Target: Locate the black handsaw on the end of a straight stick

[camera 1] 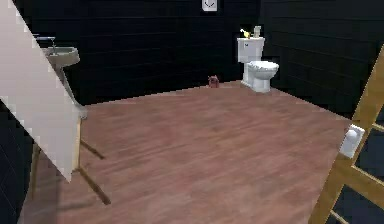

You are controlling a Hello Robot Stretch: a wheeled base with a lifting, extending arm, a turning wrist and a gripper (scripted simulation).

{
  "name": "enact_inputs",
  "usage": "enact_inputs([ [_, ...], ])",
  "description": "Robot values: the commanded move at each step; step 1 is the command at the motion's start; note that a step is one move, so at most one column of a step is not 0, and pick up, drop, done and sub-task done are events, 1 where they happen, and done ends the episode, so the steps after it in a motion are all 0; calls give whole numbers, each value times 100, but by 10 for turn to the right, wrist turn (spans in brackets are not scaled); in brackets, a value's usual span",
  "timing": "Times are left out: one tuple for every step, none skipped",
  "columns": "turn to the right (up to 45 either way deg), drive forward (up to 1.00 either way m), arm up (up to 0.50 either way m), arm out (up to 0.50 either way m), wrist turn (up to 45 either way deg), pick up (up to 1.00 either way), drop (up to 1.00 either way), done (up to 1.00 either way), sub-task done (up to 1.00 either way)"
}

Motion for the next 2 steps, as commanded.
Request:
enact_inputs([
  [0, 65, 0, 0, 0, 0, 0, 0, 0],
  [90, 0, 0, 0, 0, 0, 0, 0, 0],
])
